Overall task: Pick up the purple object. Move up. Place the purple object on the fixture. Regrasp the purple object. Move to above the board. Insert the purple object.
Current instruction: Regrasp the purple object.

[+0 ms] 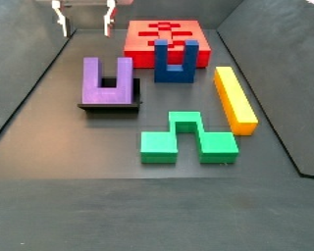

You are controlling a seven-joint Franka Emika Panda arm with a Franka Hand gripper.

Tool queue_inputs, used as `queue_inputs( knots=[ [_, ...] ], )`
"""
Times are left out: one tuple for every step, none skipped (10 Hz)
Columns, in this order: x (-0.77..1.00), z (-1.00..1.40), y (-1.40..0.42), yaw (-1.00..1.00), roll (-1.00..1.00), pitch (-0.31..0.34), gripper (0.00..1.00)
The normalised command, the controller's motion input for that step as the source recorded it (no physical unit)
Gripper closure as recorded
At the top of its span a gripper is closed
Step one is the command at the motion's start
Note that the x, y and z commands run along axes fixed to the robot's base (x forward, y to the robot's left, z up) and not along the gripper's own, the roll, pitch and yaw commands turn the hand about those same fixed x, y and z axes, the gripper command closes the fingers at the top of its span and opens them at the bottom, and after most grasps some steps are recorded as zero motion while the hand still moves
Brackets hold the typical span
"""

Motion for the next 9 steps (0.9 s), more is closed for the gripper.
queue_inputs(
  knots=[
    [0.55,-0.24,0.14,0.52,0.23,0.074,0.00],
    [0.56,-0.13,0.13,0.51,0.20,0.074,0.00],
    [0.73,-0.02,0.07,0.35,0.27,0.140,0.00],
    [0.66,-0.04,0.00,0.08,0.41,0.163,0.00],
    [0.67,-0.06,0.00,0.00,0.45,0.197,0.00],
    [0.73,-0.08,0.00,-0.08,0.47,0.177,0.00],
    [0.78,-0.08,0.00,-0.12,0.39,0.160,0.00],
    [0.75,-0.11,0.00,-0.09,0.19,0.083,0.00],
    [0.62,-0.16,0.00,0.00,0.24,0.066,0.00]
  ],
)
